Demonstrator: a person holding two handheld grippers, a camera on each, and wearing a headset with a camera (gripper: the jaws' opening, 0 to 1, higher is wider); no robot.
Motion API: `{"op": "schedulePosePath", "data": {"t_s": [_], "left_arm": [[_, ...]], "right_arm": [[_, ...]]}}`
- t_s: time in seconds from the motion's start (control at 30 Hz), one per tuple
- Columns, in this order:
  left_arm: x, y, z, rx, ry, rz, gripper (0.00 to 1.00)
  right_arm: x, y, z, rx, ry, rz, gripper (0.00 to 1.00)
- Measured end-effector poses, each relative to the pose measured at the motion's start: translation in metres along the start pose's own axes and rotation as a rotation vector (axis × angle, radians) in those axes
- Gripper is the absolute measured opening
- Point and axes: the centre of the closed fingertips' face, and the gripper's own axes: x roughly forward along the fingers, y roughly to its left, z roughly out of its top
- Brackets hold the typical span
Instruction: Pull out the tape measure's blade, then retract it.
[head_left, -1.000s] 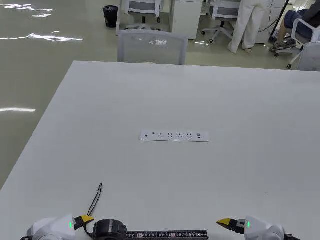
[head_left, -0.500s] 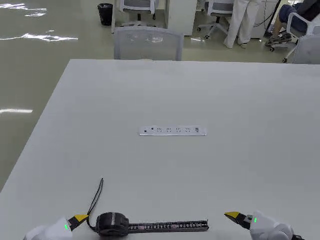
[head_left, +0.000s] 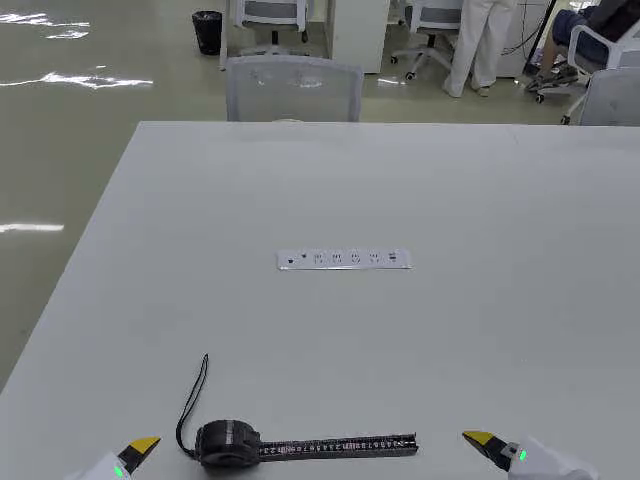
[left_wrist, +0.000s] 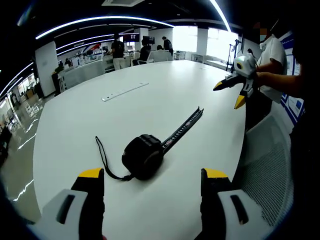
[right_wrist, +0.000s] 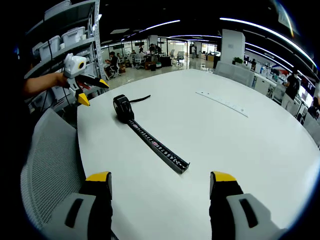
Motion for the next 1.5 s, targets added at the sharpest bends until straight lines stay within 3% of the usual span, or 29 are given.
{"op": "schedulePosePath", "data": {"t_s": [0.7, 0.83, 1.17, 1.5], "left_arm": [[-0.013, -0.030, -0.002, -0.098, -0.031, 0.054, 0.93], [-0.014, -0.033, -0.001, -0.102, -0.034, 0.075, 0.99], [-0.015, -0.032, 0.010, -0.137, -0.082, 0.113, 0.99], [-0.013, -0.034, 0.009, -0.184, -0.079, 0.153, 0.99]], "right_arm": [[-0.013, 0.022, 0.008, 0.065, -0.053, -0.089, 0.95], [-0.014, 0.023, 0.008, 0.077, -0.054, -0.097, 0.97], [-0.012, 0.024, 0.007, 0.096, -0.058, -0.112, 0.98], [-0.009, 0.029, 0.004, 0.100, -0.052, -0.109, 0.98]]}}
